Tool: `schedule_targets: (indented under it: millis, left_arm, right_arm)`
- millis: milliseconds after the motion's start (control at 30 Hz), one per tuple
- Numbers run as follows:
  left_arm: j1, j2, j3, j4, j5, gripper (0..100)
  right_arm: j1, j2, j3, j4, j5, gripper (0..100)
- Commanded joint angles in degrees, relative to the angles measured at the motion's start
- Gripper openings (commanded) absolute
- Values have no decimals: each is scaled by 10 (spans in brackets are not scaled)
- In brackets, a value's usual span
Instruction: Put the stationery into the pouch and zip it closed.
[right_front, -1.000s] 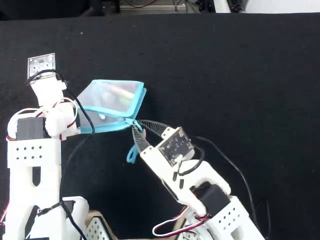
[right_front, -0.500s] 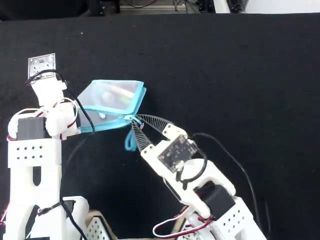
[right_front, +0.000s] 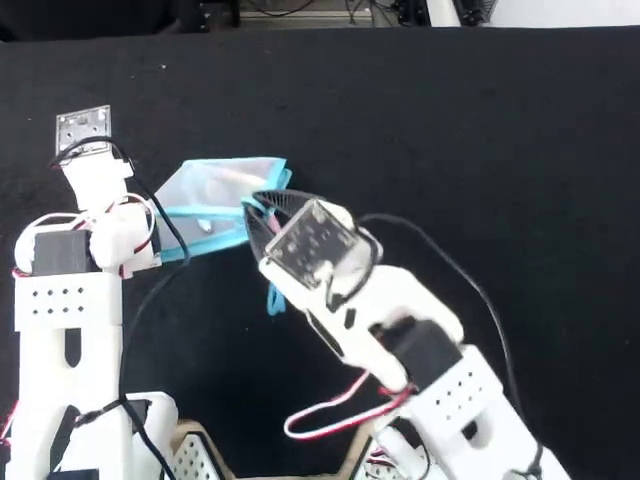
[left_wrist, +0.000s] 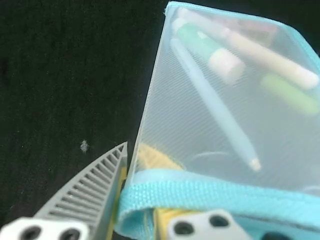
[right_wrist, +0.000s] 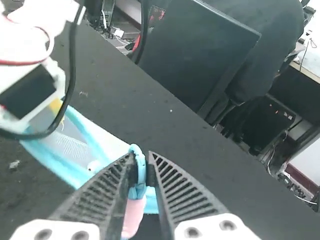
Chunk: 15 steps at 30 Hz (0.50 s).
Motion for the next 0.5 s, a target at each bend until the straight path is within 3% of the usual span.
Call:
schedule_targets:
  millis: [0,200,333,467]
  left_arm:
    - [-4,-6,-70,37,-3,31]
    - [0,-6,-110,38,-3,32]
    - [12,-6,-145,42,-4,30]
    - [12,1,-167,42,-4,30]
  right_arm:
    - [-4,52,-75,2,5,11]
    - [-25,90,-133,4,11,11]
    - [-62,93,-145,4,79,11]
    - [-73,93,-147,0,96,11]
